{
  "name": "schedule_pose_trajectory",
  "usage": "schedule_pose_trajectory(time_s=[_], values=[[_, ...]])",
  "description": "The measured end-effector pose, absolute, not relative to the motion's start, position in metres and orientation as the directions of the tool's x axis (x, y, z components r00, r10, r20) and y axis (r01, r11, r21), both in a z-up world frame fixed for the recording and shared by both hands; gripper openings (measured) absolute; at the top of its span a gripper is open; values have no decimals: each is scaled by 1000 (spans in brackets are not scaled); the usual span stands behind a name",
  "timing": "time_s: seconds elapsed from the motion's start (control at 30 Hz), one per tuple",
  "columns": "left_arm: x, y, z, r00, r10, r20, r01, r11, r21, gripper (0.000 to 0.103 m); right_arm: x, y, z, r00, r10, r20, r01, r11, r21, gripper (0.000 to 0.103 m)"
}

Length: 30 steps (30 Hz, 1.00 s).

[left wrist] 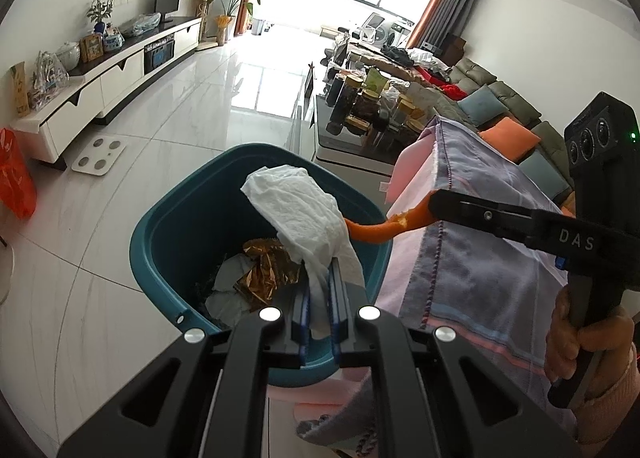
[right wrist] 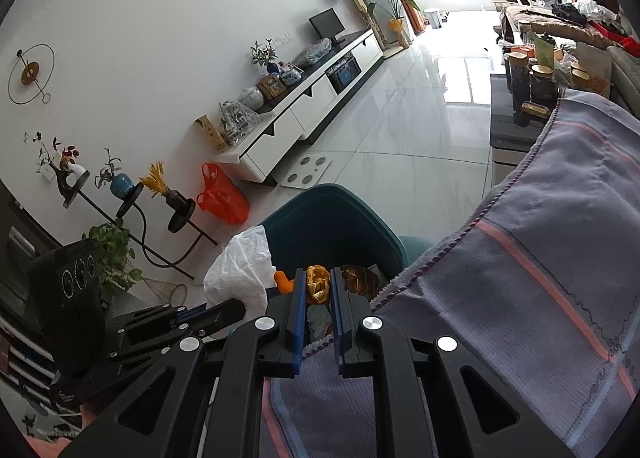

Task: Collect trash
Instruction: 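Open the left tool to drop the tissue while the right tool drops the orange peel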

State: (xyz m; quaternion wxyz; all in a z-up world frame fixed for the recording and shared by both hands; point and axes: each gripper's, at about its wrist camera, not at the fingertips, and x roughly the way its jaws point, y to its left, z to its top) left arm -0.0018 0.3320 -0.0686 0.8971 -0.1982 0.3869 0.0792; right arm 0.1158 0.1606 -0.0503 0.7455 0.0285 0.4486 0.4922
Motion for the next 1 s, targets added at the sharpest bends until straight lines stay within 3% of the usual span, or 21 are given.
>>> schedule_pose_trajectory(time_s=[0.3,0.4,0.5,0.63,0.73,0.77,0.83,0.9,0.97,1.0], values=[[9,341,-82,665,-29,-746,-317,894,-317,10,122,181,-59,77,737,-672,-697,522,492,14],[14,343,-85,659,-29,-751,-325,890,-320,15,125,186,-63,71,729,-681,-689,530,495,17],[16,345,-88,655,-20,-755,-339,885,-318,32,125,186,-66,74,726,-683,-680,538,498,19],[16,347,-90,653,-12,-758,-355,879,-319,44,126,179,-67,77,731,-678,-672,541,507,22],[13,345,-89,658,-4,-753,-356,879,-317,47,124,169,-63,91,742,-665,-670,539,510,27],[10,343,-87,663,3,-748,-355,881,-311,49,123,165,-61,100,744,-661,-672,540,507,30],[5,339,-81,675,27,-737,-353,890,-290,64,119,155,-55,118,753,-647,-683,534,498,37],[-3,331,-71,696,65,-715,-341,906,-250,70,113,145,-48,158,753,-639,-701,541,465,55],[-10,319,-59,722,96,-685,-324,922,-211,78,106,130,-39,205,754,-625,-717,550,428,61],[-13,314,-54,733,103,-673,-314,928,-200,87,104,123,-36,223,754,-618,-721,554,416,65]])
